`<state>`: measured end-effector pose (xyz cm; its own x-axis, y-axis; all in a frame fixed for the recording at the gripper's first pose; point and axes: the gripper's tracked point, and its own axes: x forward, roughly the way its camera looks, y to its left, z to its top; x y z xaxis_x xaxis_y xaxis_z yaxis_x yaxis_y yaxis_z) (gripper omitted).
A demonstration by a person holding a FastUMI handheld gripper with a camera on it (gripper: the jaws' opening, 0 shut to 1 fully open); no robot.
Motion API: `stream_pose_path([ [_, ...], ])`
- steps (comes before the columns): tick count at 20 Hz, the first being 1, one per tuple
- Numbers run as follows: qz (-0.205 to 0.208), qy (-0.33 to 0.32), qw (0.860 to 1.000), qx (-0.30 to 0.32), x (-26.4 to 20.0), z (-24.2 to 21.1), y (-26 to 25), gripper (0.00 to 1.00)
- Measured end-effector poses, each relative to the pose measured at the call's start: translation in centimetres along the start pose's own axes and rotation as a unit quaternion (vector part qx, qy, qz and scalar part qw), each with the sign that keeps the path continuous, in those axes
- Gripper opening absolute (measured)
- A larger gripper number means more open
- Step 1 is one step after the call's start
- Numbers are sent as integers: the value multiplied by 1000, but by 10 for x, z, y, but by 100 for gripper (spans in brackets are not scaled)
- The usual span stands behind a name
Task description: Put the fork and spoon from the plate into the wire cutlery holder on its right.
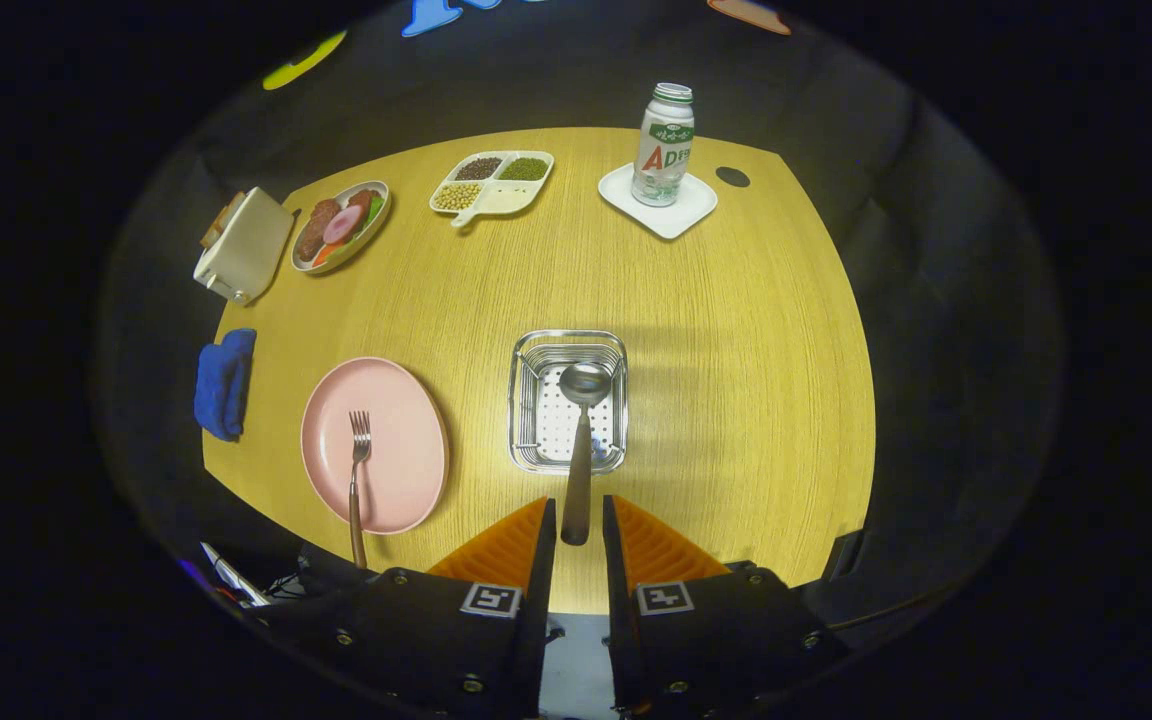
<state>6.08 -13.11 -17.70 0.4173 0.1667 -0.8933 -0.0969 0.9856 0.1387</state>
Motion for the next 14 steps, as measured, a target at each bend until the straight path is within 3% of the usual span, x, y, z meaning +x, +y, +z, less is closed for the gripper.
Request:
stream_pose_path([
  [8,47,-37,998,29,-23,-21,38,28],
  [14,84,-25,995,37,0,-40,86,28],
])
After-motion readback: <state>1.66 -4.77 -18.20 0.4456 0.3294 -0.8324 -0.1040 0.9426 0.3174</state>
